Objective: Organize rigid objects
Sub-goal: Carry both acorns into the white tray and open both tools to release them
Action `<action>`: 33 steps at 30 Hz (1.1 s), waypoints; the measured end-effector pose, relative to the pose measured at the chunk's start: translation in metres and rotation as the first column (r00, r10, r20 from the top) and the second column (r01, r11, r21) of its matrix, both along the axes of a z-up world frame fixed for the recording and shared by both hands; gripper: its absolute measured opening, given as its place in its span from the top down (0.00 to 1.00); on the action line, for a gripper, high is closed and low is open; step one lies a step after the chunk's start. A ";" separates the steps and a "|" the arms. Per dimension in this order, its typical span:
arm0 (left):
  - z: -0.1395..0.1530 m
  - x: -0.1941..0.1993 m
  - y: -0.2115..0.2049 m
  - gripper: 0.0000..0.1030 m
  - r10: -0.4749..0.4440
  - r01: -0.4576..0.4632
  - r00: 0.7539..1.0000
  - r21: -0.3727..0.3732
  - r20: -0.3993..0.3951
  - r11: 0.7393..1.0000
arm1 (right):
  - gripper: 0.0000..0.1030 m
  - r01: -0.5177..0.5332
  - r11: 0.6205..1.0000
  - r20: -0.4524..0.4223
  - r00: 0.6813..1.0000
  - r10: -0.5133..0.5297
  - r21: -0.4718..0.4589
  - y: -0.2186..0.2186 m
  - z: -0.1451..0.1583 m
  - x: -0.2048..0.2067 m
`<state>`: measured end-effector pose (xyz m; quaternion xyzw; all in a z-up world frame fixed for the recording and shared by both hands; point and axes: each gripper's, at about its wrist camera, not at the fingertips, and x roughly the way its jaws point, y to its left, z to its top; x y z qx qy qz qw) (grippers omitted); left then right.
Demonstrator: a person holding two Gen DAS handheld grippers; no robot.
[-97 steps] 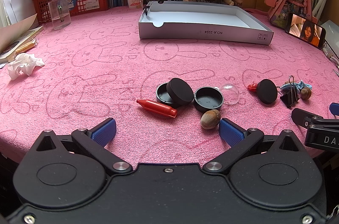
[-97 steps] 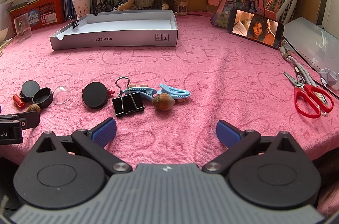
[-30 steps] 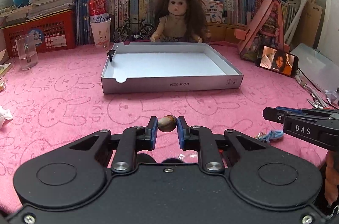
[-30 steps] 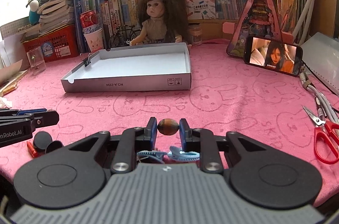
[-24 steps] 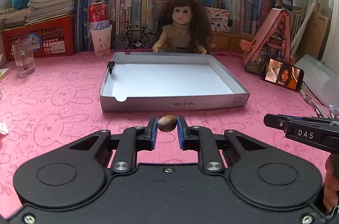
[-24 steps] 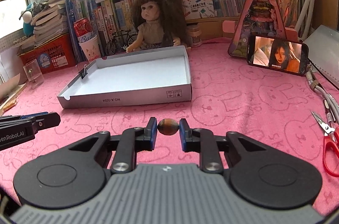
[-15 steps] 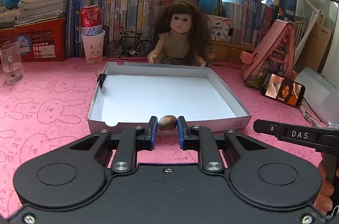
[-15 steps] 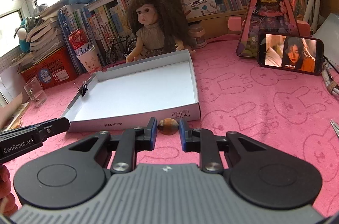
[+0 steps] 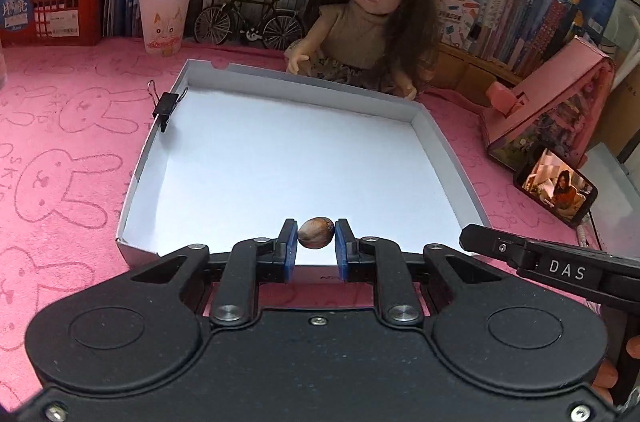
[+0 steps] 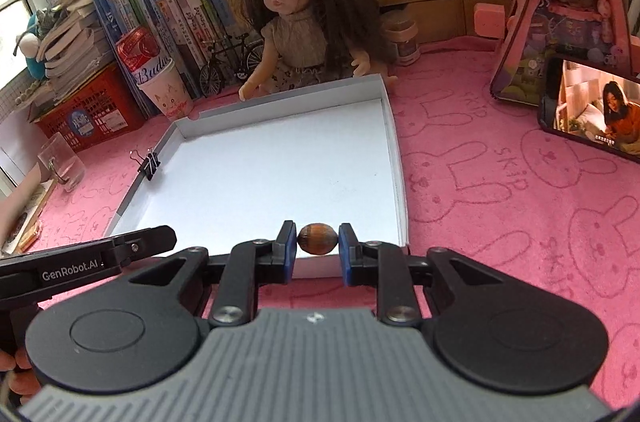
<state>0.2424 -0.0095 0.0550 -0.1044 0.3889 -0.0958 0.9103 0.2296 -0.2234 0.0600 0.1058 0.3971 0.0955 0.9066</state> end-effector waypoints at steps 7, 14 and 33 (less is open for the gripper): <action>-0.014 0.028 -0.008 0.82 -0.009 0.010 0.999 0.019 -0.045 1.000 | 0.74 -0.036 0.998 -0.049 0.998 0.034 -0.051 0.013 -0.012 0.027; -0.023 0.033 -0.014 0.82 -0.013 0.015 0.999 0.049 -0.043 0.999 | 0.74 -0.025 0.997 -0.068 0.997 0.021 -0.067 0.013 -0.024 0.034; -0.034 0.034 -0.017 0.82 -0.009 0.013 0.999 0.062 -0.051 0.998 | 0.69 -0.041 0.997 -0.075 0.997 0.036 -0.068 0.016 -0.031 0.036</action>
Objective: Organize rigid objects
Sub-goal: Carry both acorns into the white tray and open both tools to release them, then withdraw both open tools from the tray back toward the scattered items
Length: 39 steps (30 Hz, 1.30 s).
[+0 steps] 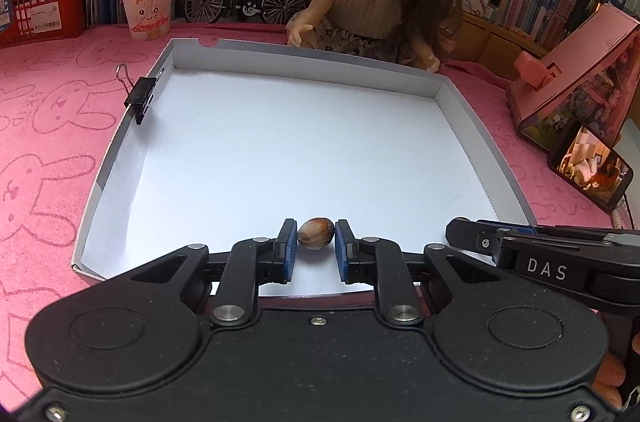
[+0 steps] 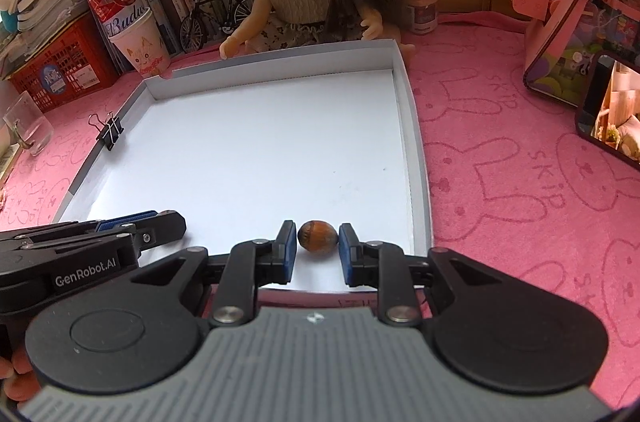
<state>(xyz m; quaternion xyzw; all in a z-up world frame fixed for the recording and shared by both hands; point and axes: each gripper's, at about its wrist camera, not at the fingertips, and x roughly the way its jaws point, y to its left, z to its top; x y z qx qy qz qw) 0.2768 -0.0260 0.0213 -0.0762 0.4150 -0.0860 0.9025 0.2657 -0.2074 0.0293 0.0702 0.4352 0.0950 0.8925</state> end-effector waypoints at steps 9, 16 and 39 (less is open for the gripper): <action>0.018 -0.022 0.003 0.56 -0.032 0.029 0.997 0.029 0.074 0.999 | 0.39 -0.018 1.000 0.085 0.996 0.019 -0.005 -0.005 0.017 -0.021; 0.032 -0.059 0.010 0.31 -0.046 0.048 0.987 -0.007 0.152 0.999 | 0.22 -0.054 0.998 0.173 0.983 0.057 -0.024 -0.005 0.028 -0.058; 0.025 -0.178 0.038 0.11 -0.058 0.052 0.928 0.025 0.369 0.998 | 0.00 -0.041 0.993 0.432 0.898 0.085 -0.110 0.007 0.032 -0.162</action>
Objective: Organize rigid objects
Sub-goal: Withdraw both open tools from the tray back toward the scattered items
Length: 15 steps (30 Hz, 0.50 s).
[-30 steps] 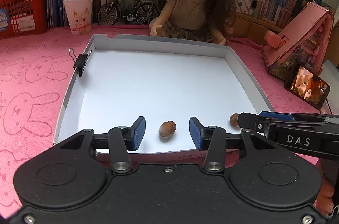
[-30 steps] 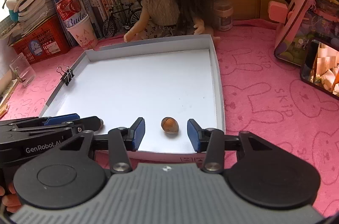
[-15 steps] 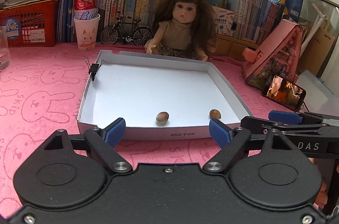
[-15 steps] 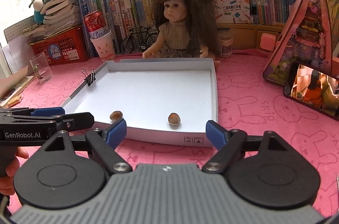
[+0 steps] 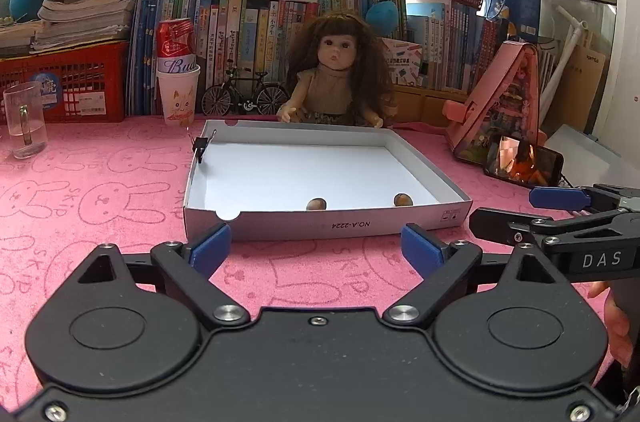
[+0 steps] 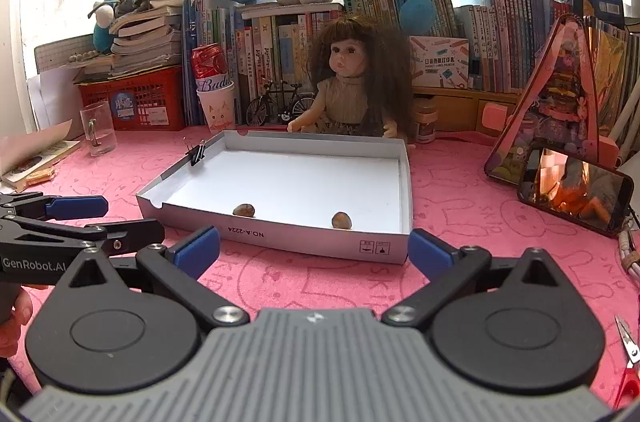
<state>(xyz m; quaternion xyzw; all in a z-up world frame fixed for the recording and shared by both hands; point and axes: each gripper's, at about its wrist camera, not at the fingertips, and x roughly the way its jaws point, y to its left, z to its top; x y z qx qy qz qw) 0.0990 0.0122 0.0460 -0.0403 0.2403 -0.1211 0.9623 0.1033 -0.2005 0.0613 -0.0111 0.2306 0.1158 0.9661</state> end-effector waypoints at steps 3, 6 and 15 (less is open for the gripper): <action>-0.003 -0.007 0.003 0.11 0.013 -0.013 1.000 -0.006 -0.009 1.000 | 0.00 0.009 1.000 0.018 1.000 -0.009 -0.009 0.002 -0.005 -0.011; -0.007 -0.018 0.005 0.11 0.013 -0.013 1.000 -0.002 0.003 1.000 | 0.00 0.020 1.000 0.038 0.999 -0.019 -0.020 0.003 -0.010 -0.023; -0.023 -0.051 0.018 0.14 0.032 -0.031 0.999 -0.043 0.011 0.999 | 0.08 -0.025 0.998 0.067 0.997 0.029 -0.064 0.008 -0.029 -0.062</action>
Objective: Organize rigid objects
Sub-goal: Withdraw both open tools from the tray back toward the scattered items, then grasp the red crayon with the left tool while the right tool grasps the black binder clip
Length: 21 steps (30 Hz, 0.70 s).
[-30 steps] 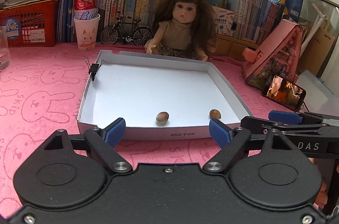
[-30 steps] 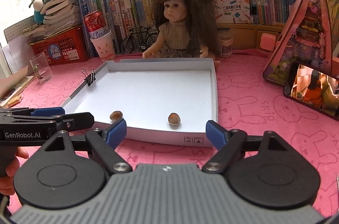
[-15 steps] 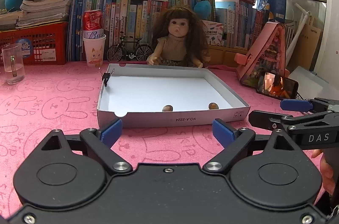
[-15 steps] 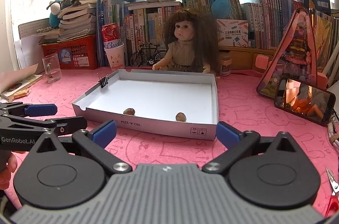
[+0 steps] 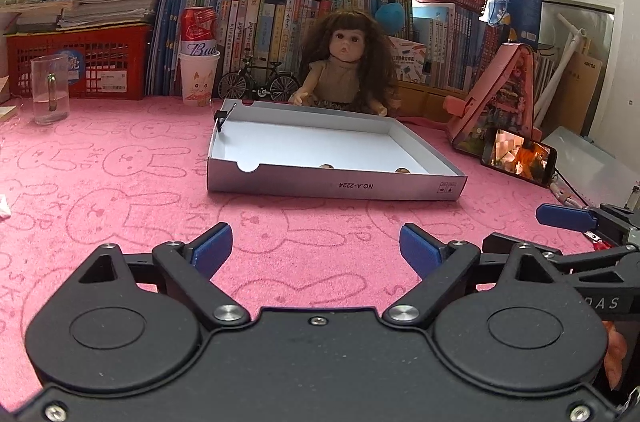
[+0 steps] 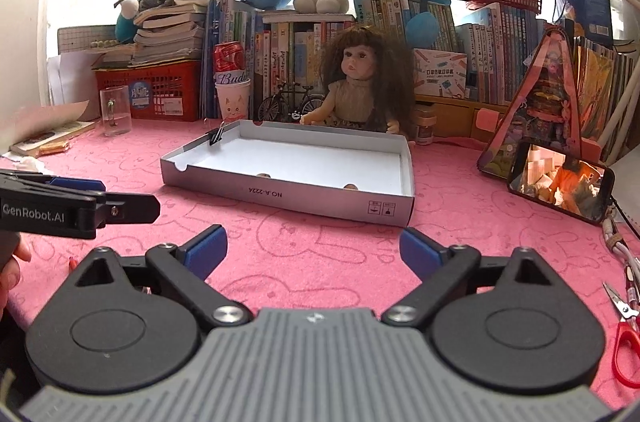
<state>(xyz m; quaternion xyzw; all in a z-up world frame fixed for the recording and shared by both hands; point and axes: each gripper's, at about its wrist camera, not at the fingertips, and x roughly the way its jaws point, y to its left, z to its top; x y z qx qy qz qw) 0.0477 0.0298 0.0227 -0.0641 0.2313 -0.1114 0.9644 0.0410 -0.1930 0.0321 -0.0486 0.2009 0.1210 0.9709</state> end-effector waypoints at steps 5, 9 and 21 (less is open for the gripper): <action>-0.008 -0.018 0.006 0.22 0.004 -0.004 1.000 0.032 0.018 0.999 | 0.26 -0.010 1.000 -0.021 1.000 0.010 0.004 0.001 -0.009 -0.016; -0.012 -0.036 0.008 0.29 -0.021 0.020 1.000 0.073 0.022 0.997 | 0.45 -0.001 0.999 -0.047 0.999 0.003 0.033 -0.003 -0.015 -0.025; -0.027 -0.068 0.008 0.46 -0.050 0.047 0.999 0.160 0.015 0.986 | 0.55 -0.013 1.000 -0.049 0.999 0.014 0.018 -0.005 -0.028 -0.043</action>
